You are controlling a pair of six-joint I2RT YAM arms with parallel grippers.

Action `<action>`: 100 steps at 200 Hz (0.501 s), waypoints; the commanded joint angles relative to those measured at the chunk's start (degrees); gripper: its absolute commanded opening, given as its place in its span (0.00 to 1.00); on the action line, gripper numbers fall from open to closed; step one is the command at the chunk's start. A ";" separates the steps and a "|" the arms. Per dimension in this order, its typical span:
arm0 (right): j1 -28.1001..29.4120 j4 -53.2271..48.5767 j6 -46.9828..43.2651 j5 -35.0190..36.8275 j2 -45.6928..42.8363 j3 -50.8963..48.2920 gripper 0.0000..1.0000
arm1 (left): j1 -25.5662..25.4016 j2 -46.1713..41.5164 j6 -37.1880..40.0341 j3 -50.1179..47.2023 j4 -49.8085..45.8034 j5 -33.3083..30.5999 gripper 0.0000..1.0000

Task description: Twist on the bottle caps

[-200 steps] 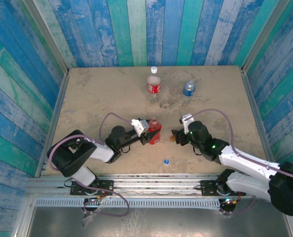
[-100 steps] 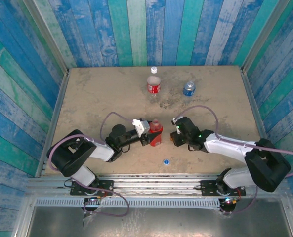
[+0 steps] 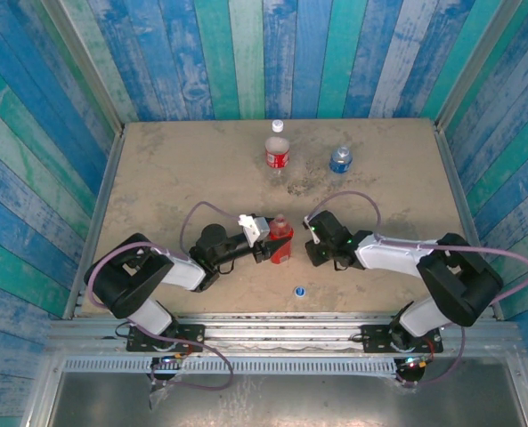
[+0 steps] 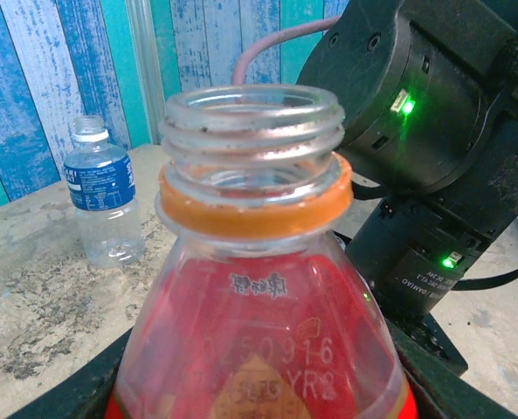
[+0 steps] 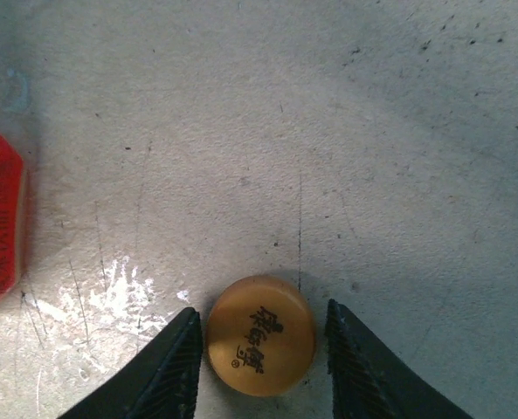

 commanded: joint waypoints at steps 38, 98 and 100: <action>0.22 -0.93 -0.37 -0.05 -1.59 0.97 0.36 | 0.35 0.87 0.12 -0.60 -1.06 0.92 0.57; 0.47 -9.85 -1.63 -0.65 -10.52 4.03 0.35 | 1.17 2.00 -1.03 -0.99 1.57 1.55 0.58; 0.49 -10.31 -1.79 -0.79 -10.97 4.32 0.35 | 1.18 2.11 -1.07 -0.97 1.69 1.52 0.58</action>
